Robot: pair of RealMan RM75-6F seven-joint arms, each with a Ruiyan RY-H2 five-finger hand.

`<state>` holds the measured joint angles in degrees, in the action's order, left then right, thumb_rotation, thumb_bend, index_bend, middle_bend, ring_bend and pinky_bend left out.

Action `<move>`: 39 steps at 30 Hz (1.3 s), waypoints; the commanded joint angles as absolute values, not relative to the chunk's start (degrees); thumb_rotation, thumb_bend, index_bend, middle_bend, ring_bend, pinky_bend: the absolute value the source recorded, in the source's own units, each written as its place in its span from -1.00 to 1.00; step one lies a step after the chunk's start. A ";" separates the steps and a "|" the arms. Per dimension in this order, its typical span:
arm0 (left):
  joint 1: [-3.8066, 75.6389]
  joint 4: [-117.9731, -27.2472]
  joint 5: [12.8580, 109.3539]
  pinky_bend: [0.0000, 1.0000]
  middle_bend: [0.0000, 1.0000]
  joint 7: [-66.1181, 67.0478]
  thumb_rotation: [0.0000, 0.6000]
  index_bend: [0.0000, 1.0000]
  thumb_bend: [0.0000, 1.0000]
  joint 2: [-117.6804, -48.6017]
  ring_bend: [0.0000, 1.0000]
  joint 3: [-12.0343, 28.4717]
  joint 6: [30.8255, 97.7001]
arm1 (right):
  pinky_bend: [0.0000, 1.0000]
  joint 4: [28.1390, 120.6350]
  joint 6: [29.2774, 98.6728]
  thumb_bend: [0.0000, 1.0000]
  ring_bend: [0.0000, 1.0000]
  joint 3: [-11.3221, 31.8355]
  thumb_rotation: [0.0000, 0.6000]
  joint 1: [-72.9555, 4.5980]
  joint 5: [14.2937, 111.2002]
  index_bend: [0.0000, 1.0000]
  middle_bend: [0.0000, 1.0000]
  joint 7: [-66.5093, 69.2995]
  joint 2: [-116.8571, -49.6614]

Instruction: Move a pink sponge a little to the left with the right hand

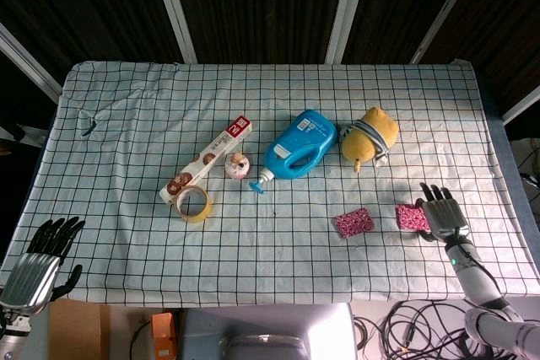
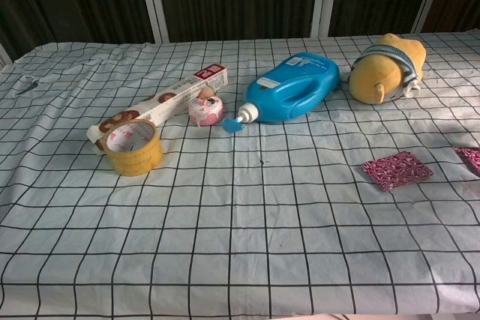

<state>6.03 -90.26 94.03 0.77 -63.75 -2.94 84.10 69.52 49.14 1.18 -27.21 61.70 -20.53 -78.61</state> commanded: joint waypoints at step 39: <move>5.69 -90.11 94.39 -1.00 -0.89 0.15 1.00 -1.00 -0.10 -63.54 -0.98 -3.10 84.97 | -0.78 81.84 59.40 -0.58 -1.00 -4.32 1.00 -22.75 78.20 -0.18 -1.00 -22.54 -76.83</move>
<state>5.69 -90.12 94.39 0.16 -63.55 -3.10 84.97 81.88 59.42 -4.26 -22.77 78.12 -22.56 -76.78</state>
